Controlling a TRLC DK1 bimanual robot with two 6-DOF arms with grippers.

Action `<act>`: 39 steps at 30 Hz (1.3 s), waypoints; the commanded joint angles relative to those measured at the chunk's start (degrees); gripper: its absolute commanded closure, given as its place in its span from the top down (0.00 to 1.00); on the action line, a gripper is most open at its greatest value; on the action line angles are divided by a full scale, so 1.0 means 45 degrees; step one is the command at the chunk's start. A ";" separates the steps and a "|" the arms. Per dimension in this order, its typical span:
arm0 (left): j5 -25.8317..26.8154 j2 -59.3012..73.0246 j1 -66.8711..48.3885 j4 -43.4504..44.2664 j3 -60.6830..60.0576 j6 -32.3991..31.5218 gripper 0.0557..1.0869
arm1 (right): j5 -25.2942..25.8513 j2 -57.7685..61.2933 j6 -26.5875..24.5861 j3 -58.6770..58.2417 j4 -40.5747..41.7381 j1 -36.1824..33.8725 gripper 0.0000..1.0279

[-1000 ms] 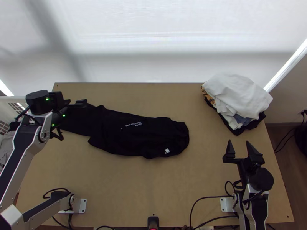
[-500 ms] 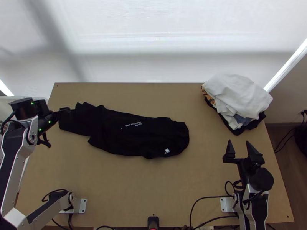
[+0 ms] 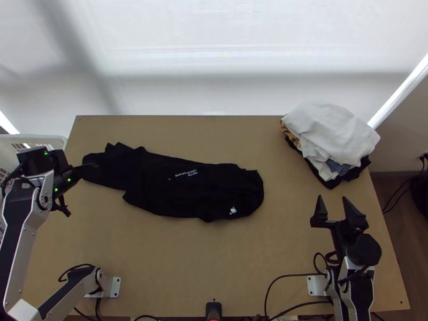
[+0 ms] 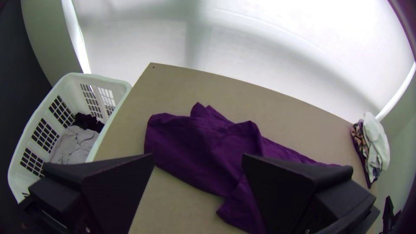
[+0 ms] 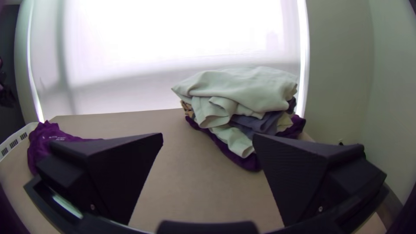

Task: Fold the t-shirt

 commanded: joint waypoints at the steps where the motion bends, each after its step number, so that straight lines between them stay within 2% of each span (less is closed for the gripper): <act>1: -0.0014 0.0092 0.0158 0.0291 -0.0369 -0.0238 0.95 | -0.0015 0.0046 0.0467 0.0007 -0.0252 0.0518 0.96; 6: -0.0014 0.0249 0.0158 0.1072 -0.0897 -0.0473 0.95 | 0.0219 0.0026 0.0311 0.0065 -0.0174 0.0322 0.96; 16: 0.0025 0.0268 0.0099 0.2459 -0.2010 -0.0687 0.95 | 0.0708 0.0046 -0.3341 0.1432 0.0197 0.0342 0.96; 21: 0.0103 0.0288 0.0001 0.2967 -0.2166 -0.0883 0.95 | 0.0727 0.0671 -0.4982 0.2057 0.0725 0.1514 0.96; 28: 0.0142 0.0112 -0.0018 0.3084 -0.1717 -0.0902 0.95 | 0.1157 0.3776 -0.5724 0.3835 0.1233 0.2861 0.96; 32: 0.0142 0.0014 -0.0018 0.3084 -0.1483 -0.0902 0.95 | 0.1938 0.5808 -0.6076 0.5085 0.1233 0.4521 0.96; 37: 0.0142 0.0034 -0.0018 0.3084 -0.1248 -0.0902 0.95 | 0.4301 0.8855 -0.7033 0.6979 0.1213 0.8584 0.96; 39: 0.0161 0.0034 -0.0018 0.3103 -0.1229 -0.0922 0.95 | 0.4282 0.9851 -0.7111 0.7663 0.1272 0.9229 0.96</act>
